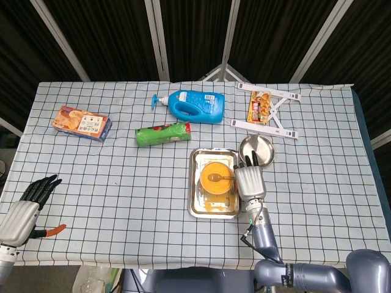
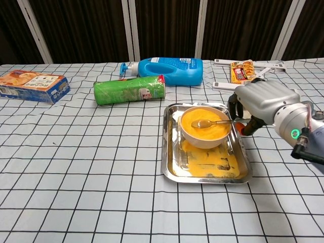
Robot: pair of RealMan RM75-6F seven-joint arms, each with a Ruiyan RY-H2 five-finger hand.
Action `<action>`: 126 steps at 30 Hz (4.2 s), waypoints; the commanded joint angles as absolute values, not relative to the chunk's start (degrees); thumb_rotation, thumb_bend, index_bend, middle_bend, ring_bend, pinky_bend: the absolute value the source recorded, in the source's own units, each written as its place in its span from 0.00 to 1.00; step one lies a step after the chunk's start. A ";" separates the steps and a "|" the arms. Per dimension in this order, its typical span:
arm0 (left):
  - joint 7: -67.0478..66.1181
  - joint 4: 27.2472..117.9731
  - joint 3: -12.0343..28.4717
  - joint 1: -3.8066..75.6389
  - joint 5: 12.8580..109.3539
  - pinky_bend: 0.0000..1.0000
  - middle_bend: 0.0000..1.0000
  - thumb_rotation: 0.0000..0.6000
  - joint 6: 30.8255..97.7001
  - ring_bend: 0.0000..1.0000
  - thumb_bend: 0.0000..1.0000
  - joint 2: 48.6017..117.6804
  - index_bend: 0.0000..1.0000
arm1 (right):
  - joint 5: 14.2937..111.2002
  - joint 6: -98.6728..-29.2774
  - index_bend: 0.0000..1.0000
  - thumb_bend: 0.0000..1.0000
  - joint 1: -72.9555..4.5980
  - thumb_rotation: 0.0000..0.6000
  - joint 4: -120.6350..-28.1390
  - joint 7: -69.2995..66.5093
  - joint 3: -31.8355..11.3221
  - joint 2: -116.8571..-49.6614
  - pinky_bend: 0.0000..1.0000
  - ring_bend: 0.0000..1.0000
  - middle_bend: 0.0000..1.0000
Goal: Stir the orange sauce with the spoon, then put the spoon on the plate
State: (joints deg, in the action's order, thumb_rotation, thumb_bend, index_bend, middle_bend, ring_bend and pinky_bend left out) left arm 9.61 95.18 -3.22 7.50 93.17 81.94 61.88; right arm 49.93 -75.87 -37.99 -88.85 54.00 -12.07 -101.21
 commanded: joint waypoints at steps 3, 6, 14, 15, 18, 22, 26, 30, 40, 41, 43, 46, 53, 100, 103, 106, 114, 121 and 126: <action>9.62 95.18 -3.22 7.51 93.16 0.00 0.00 1.00 81.93 0.00 0.00 61.89 0.00 | 50.03 -75.89 0.55 0.50 -38.01 1.00 -88.63 53.94 -12.02 -101.33 0.00 0.21 0.48; 9.63 95.15 -3.22 7.50 93.17 0.00 0.00 1.00 81.96 0.00 0.00 61.90 0.00 | 50.11 -75.94 0.57 0.50 -38.01 1.00 -88.58 53.85 -12.04 -101.38 0.00 0.22 0.50; 9.64 95.14 -3.21 7.49 93.18 0.00 0.00 1.00 81.99 0.00 0.00 61.93 0.00 | 50.38 -76.10 0.58 0.50 -37.99 1.00 -88.53 53.73 -12.04 -101.32 0.00 0.24 0.52; 9.65 95.13 -3.21 7.49 93.17 0.00 0.00 1.00 81.99 0.00 0.00 61.92 0.00 | 50.42 -76.11 0.58 0.50 -37.97 1.00 -88.55 53.69 -12.05 -101.31 0.00 0.24 0.52; 9.62 95.13 -3.22 7.50 93.19 0.00 0.00 1.00 81.99 0.00 0.00 61.91 0.00 | 50.42 -76.18 0.58 0.50 -37.93 1.00 -88.64 53.72 -12.05 -101.20 0.00 0.24 0.52; 9.64 95.12 -3.23 7.50 93.21 0.00 0.00 1.00 82.00 0.00 0.00 61.93 0.00 | 50.47 -76.27 0.59 0.55 -37.86 1.00 -88.92 53.80 -12.01 -100.95 0.00 0.24 0.53; 9.63 95.12 -3.24 7.50 93.23 0.00 0.00 1.00 82.01 0.00 0.00 61.93 0.00 | 50.55 -76.40 0.60 0.59 -37.76 1.00 -89.39 53.93 -11.93 -100.63 0.00 0.24 0.54; 9.65 95.13 -3.23 7.50 93.21 0.00 0.00 1.00 82.00 0.00 0.00 61.92 0.00 | 50.92 -76.69 0.60 0.61 -37.68 1.00 -90.08 54.17 -11.72 -100.23 0.00 0.24 0.54; 9.67 95.12 -3.24 7.44 93.36 0.00 0.00 1.00 82.21 0.00 0.00 61.96 0.00 | 52.52 -78.08 0.61 0.63 -37.38 1.00 -92.19 55.26 -10.91 -99.10 0.00 0.24 0.55; 9.70 95.13 -3.24 7.44 93.36 0.00 0.00 1.00 82.22 0.00 0.00 61.95 0.00 | 53.11 -78.30 0.61 0.63 -37.42 1.00 -92.18 55.61 -10.61 -98.89 0.00 0.24 0.55; 9.75 95.18 -3.25 7.40 93.39 0.00 0.00 1.00 82.29 0.00 0.00 61.92 0.00 | 54.74 -78.81 0.62 0.64 -37.47 1.00 -92.09 56.32 -9.75 -98.43 0.00 0.25 0.55; 9.77 95.21 -3.27 7.34 93.48 0.00 0.00 1.00 82.45 0.00 0.00 61.91 0.00 | 56.81 -79.72 0.63 0.65 -37.34 1.00 -91.85 56.67 -8.93 -98.17 0.00 0.26 0.57; 9.63 95.20 -3.30 7.31 93.54 0.00 0.00 1.00 82.48 0.00 0.00 61.96 0.00 | 65.91 -81.02 0.65 0.67 -38.13 1.00 -86.75 59.38 -4.68 -97.86 0.00 0.30 0.60; 10.26 95.07 -3.50 7.44 94.13 0.00 0.00 1.00 82.56 0.00 0.00 61.92 0.00 | 79.78 -76.43 0.65 0.67 -37.99 1.00 -82.49 75.43 -1.00 -93.61 0.00 0.30 0.61; 10.32 95.08 -3.51 7.45 94.15 0.00 0.00 1.00 82.58 0.00 0.00 61.90 0.00 | 79.69 -76.08 0.65 0.67 -37.69 1.00 -83.19 74.83 -1.19 -93.83 0.00 0.30 0.61; 10.35 95.05 -3.51 7.42 94.18 0.00 0.00 1.00 82.66 0.00 0.00 61.89 0.00 | 79.45 -75.91 0.65 0.67 -37.40 1.00 -84.09 74.50 -1.57 -94.05 0.00 0.30 0.61; 10.27 95.02 -3.49 7.43 94.13 0.00 0.00 1.00 82.65 0.00 0.00 61.95 0.00 | 79.54 -76.05 0.65 0.67 -36.89 1.00 -86.64 73.44 -2.84 -94.23 0.00 0.30 0.61; 10.17 95.05 -3.49 7.43 94.09 0.00 0.00 1.00 82.62 0.00 0.00 61.96 0.00 | 80.70 -76.36 0.65 0.67 -36.86 1.00 -87.76 73.34 -3.74 -93.39 0.00 0.30 0.61; 10.08 95.03 -3.45 7.42 94.00 0.00 0.00 1.00 82.62 0.00 0.00 62.00 0.00 | 80.64 -76.52 0.65 0.67 -36.83 1.00 -87.47 73.03 -5.00 -92.63 0.00 0.30 0.61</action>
